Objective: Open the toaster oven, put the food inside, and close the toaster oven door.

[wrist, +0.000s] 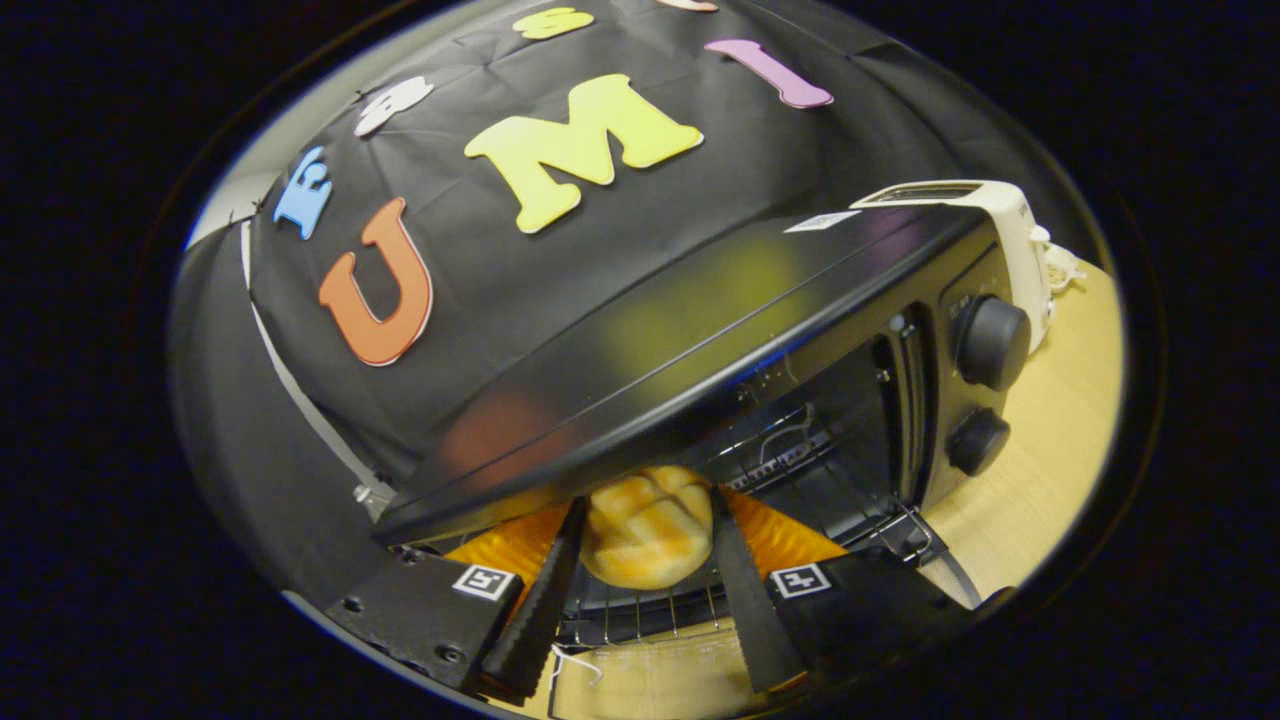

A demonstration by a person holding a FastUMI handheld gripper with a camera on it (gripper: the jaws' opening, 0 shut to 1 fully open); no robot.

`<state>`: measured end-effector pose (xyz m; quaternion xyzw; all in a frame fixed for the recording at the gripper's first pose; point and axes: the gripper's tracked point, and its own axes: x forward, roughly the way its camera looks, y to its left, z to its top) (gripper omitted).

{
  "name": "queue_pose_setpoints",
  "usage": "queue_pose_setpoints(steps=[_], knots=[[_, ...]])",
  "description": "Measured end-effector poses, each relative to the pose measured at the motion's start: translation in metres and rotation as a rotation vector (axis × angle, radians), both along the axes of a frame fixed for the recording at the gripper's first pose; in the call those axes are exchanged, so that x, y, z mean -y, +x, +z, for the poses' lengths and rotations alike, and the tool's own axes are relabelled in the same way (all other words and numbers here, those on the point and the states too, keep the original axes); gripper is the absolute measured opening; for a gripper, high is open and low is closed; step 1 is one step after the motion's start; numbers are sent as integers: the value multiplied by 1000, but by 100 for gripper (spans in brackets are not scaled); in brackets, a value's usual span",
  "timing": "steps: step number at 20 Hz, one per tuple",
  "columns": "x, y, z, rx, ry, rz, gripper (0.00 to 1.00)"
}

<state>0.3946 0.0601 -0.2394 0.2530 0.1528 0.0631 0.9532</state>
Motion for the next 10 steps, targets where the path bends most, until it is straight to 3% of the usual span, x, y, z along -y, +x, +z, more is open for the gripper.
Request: queue_pose_setpoints(steps=[7, 10], knots=[[-6, 6, -5, 8, -47, -12, 86], [-10, -5, -2, 1, -30, -1, 97]])
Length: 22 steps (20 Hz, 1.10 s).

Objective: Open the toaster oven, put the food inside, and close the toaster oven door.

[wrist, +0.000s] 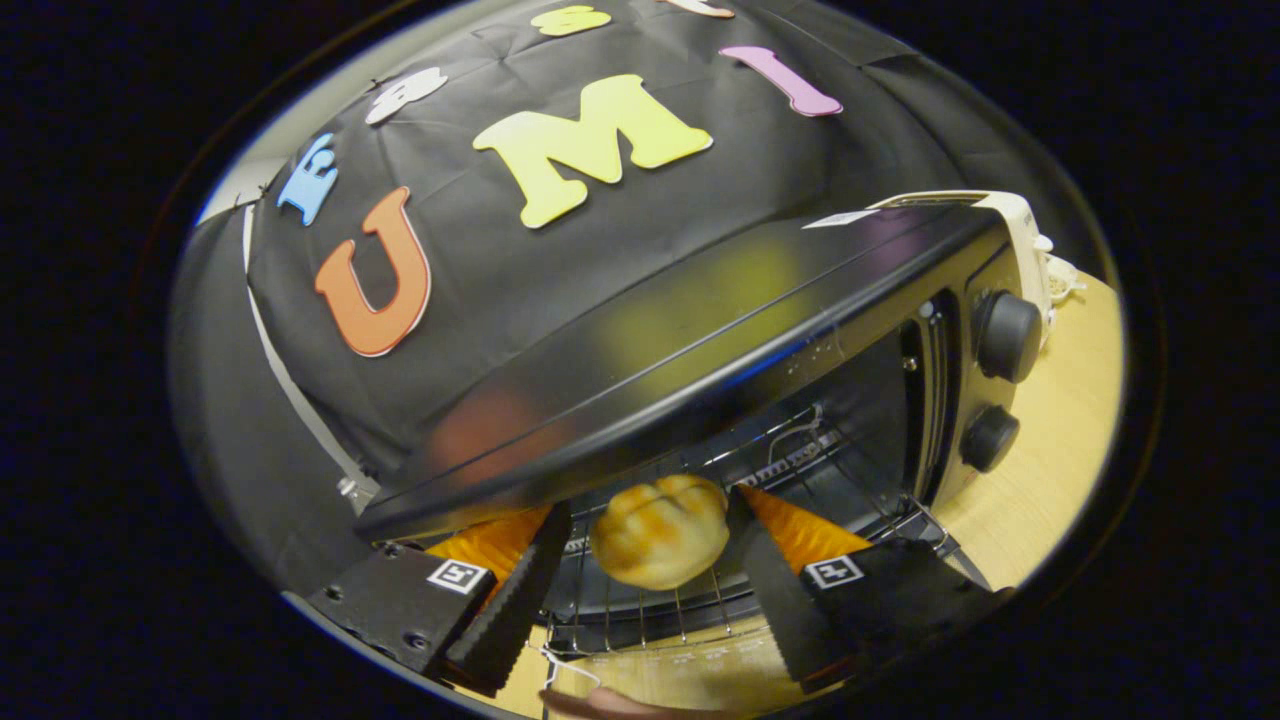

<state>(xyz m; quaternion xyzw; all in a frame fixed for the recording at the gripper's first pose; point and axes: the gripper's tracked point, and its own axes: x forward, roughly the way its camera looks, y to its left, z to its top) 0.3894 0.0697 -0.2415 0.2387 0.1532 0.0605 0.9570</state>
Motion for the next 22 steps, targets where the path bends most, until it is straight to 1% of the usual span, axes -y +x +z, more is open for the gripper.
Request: queue_pose_setpoints(steps=[2, 5, 8, 11, 14, 17, 20, 22], knots=[[-1, -10, 4, 2, 4, 7, 100], [-2, -33, 11, 8, 2, 22, 100], [0, -60, 8, -2, -32, 41, 100], [1, -86, -5, -30, -86, 70, 100], [6, -108, -19, -53, -189, 82, 100], [8, -133, -38, -101, -340, 109, 100], [6, -157, -57, -142, -429, 132, 100], [3, -171, -64, -156, -458, 147, 100]])
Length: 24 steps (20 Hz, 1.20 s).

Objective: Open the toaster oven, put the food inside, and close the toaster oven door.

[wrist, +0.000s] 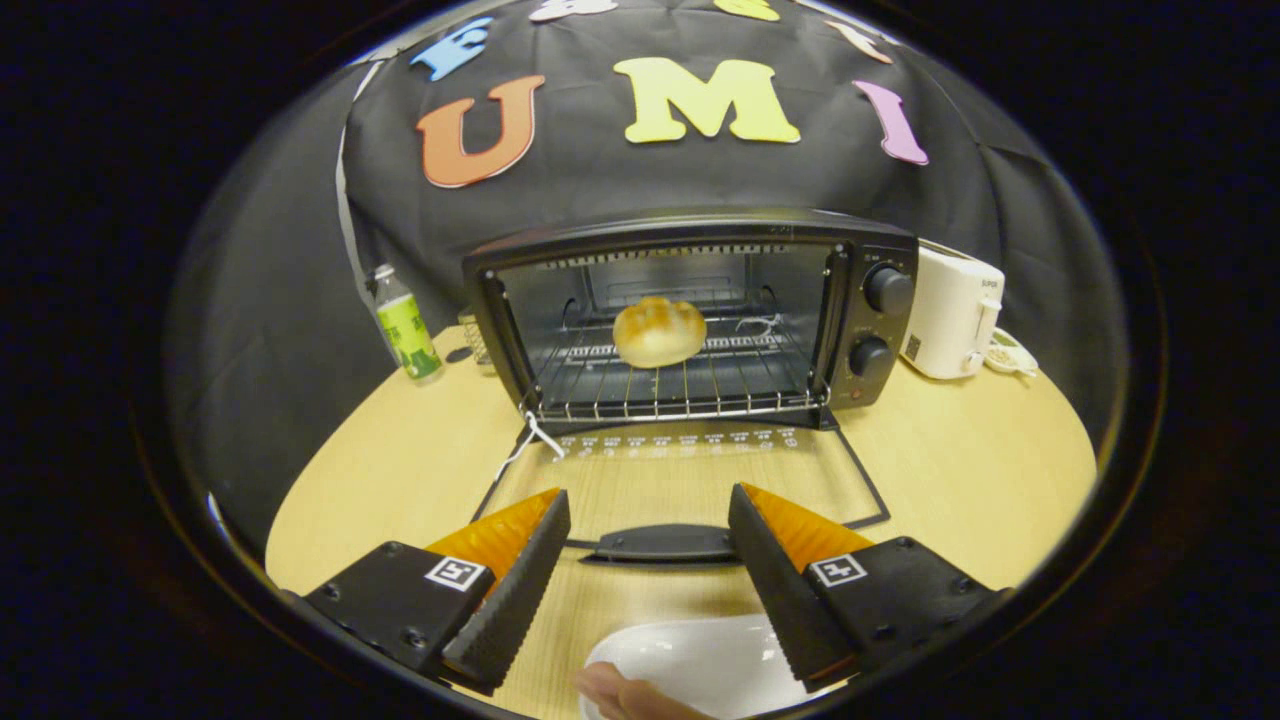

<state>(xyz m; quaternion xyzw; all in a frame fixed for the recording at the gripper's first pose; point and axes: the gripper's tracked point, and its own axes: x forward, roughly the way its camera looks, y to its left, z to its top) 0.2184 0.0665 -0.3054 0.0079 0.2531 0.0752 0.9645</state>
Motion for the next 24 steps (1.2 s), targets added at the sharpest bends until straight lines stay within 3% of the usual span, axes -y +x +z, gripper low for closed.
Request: queue_pose_setpoints(steps=[9, 12, 18, 24], knots=[[16, -13, -24, -70, -113, -56, 100], [23, -20, -40, -141, -110, -86, 100], [25, -13, -41, -140, -150, -106, 100], [23, -11, -29, -147, -108, -123, 100]])
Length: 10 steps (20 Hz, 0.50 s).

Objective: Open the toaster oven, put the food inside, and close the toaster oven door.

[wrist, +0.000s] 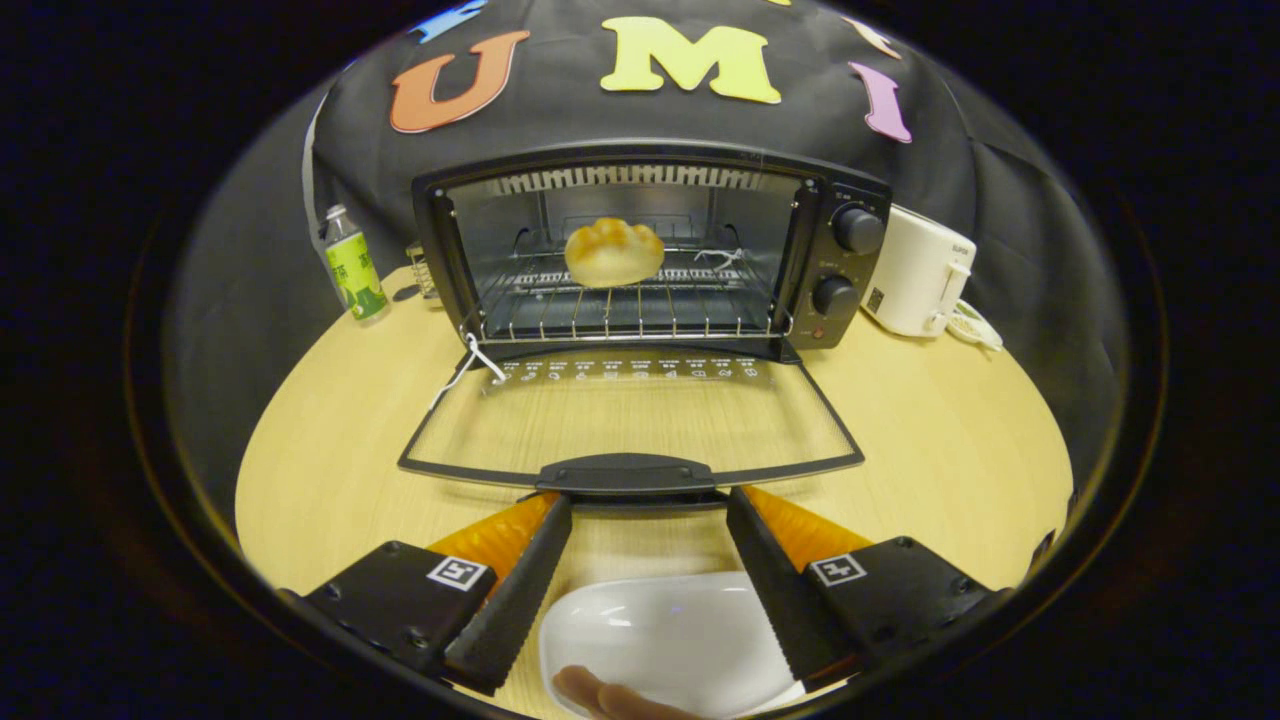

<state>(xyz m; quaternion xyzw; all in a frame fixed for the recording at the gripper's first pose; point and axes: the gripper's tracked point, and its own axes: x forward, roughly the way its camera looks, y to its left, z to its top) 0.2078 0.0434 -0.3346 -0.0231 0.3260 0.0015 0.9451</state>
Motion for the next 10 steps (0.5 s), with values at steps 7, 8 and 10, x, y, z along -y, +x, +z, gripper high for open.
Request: queue_pose_setpoints(steps=[7, 8, 10], knots=[[-2, 3, 31, 36, 8, -5, 100], [-4, 6, 51, 90, 8, 0, 100], [-3, 18, 140, 398, -25, 12, 100]])
